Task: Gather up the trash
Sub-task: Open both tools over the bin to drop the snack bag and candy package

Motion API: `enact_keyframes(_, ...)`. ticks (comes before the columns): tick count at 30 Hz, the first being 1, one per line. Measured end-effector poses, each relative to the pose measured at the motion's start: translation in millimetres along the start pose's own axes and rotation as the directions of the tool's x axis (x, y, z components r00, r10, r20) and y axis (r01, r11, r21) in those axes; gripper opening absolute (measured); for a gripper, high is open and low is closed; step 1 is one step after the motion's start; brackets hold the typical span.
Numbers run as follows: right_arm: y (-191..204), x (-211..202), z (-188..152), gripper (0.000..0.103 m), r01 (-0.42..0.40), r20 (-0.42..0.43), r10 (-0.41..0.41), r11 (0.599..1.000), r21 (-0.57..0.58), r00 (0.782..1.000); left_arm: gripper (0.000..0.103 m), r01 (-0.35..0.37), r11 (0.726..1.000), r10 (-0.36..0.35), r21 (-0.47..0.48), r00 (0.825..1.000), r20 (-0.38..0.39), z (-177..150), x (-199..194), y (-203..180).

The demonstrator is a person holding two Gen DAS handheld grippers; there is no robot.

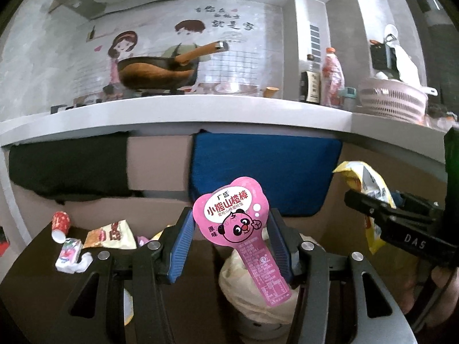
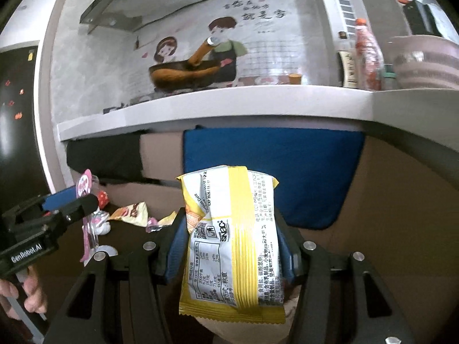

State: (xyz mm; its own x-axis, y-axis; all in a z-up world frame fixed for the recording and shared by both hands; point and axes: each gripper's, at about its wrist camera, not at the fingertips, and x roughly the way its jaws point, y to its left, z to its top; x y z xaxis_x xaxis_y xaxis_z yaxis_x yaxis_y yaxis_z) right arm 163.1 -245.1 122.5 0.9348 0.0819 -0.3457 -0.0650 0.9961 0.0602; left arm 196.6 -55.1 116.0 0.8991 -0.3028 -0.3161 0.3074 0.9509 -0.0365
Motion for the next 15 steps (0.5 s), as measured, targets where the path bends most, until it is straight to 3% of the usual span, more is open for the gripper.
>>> enact_keyframes(15,-21.1,21.6,-14.1,0.052,0.040,-0.020,-0.039,0.999,0.033,0.999,0.052,0.017,1.000,-0.018,-0.012,0.996,-0.083,-23.0,57.6,-8.3)
